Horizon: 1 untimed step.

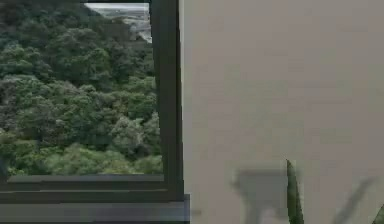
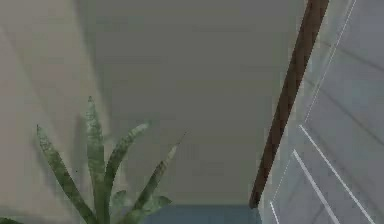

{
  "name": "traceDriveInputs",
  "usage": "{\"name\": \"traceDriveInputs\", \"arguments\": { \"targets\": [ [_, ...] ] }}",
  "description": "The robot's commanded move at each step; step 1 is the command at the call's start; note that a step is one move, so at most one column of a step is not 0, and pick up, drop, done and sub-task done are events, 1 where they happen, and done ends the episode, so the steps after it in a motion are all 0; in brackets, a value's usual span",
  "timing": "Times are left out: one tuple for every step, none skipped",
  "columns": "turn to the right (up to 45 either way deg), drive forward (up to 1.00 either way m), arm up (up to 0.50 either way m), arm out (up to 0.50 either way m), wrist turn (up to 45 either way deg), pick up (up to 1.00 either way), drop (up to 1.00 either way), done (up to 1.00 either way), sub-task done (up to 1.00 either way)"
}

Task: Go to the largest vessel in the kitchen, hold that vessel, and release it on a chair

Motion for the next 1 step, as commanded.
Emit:
{"name": "traceDriveInputs", "arguments": {
  "targets": [
    [-45.0, 0.0, 0.0, 0.0, 0.0, 0.0, 0.0, 0.0, 0.0]
  ]
}}
